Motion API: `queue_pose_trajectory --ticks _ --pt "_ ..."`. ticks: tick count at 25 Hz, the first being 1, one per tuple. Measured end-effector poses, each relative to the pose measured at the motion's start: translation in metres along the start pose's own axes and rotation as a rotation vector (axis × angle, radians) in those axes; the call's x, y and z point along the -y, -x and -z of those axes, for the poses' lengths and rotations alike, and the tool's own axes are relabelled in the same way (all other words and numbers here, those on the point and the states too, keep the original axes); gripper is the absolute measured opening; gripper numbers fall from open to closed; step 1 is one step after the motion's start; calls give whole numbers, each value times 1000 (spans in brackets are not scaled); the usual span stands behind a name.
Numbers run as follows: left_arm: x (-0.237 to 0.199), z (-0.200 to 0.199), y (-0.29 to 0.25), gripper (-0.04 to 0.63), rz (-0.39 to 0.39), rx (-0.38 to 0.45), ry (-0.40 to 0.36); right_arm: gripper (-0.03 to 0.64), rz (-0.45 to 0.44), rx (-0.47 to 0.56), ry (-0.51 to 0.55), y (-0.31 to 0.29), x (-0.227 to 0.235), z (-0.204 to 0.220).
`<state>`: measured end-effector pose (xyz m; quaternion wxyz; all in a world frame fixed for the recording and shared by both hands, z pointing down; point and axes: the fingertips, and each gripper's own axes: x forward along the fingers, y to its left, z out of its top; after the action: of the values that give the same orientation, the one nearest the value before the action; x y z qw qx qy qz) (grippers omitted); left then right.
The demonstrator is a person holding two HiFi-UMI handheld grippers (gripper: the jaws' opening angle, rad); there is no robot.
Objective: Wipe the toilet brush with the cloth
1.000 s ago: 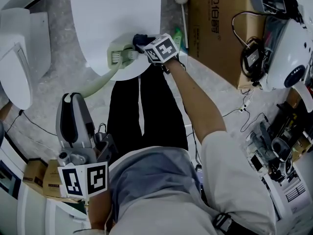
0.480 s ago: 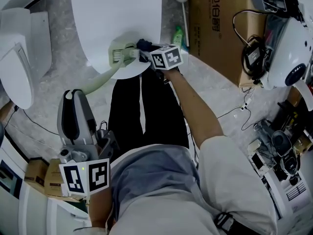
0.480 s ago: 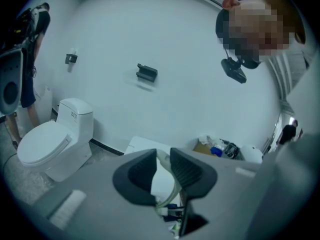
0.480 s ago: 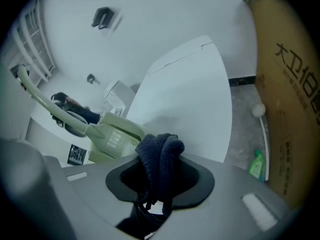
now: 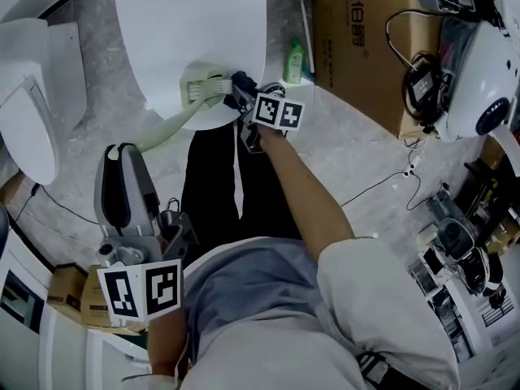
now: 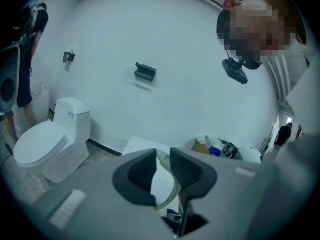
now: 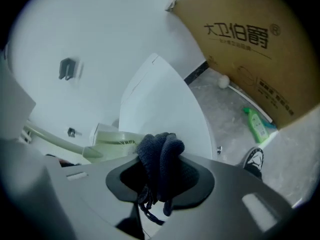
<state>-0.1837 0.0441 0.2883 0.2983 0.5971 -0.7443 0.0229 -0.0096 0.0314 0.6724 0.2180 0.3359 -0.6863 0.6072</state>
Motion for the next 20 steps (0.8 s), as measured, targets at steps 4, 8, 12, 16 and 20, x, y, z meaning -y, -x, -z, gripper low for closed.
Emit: queue_pose_trajectory --ticks 4,8,12,16,20 --pt "0 -1 -3 0 18 -9 -6 103 5 114 -195 4 4 5" --pt "1 -2 -7 0 32 -22 -12 101 15 217 -350 8 5 14" --pt "3 -5 -11 0 46 -29 -19 100 -12 264 -429 3 3 2" --pt "1 -6 -15 0 53 -32 -24 100 -26 287 -454 1 1 -3" --pt "3 -7 -19 0 58 -34 -26 99 -29 379 -583 8 6 6"
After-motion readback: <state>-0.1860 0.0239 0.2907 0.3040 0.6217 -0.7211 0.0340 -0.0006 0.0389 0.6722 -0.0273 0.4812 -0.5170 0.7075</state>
